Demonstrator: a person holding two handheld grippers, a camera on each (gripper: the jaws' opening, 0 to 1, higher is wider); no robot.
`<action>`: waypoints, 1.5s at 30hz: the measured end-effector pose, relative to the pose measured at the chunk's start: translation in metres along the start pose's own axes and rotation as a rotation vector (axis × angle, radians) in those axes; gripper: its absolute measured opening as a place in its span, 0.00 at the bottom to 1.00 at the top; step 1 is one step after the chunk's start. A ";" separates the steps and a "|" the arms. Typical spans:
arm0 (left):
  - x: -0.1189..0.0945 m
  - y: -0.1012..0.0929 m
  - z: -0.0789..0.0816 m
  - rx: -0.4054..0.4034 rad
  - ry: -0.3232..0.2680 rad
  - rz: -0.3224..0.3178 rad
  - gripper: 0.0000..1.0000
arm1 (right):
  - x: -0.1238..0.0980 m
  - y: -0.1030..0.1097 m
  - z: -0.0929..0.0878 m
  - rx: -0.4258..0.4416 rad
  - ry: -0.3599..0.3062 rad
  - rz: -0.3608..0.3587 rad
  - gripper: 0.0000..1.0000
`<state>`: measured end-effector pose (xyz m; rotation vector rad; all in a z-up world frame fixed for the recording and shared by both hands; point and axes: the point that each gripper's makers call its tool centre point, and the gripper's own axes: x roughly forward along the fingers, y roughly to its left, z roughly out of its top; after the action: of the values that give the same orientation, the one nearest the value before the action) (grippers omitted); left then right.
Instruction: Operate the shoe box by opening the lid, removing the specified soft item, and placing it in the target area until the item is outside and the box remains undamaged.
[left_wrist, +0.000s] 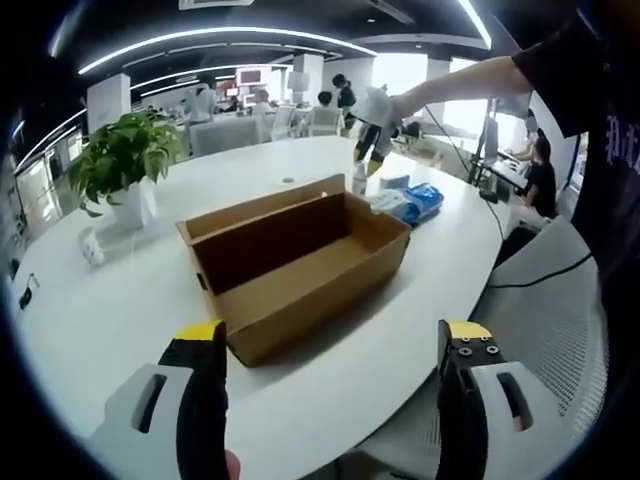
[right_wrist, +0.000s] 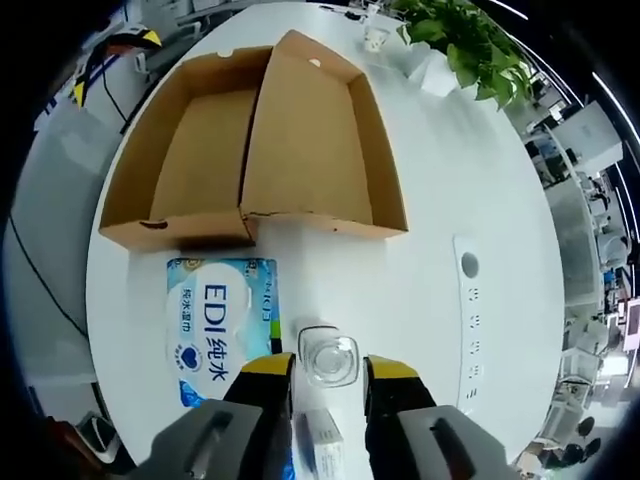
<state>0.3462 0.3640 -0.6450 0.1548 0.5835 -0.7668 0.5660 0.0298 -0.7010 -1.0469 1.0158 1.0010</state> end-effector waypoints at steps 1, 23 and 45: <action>0.000 0.001 0.000 -0.001 0.000 0.002 0.85 | 0.000 0.000 0.000 0.003 -0.003 0.000 0.25; 0.018 0.058 0.002 -0.097 0.040 0.149 0.59 | -0.021 -0.017 0.025 0.207 -0.153 -0.045 0.46; 0.038 0.102 -0.019 -0.247 0.062 0.322 0.23 | -0.010 -0.037 0.075 0.589 -0.388 -0.094 0.42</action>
<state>0.4302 0.4205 -0.6890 0.0418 0.6870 -0.3752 0.6116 0.0938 -0.6698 -0.3892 0.8510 0.7213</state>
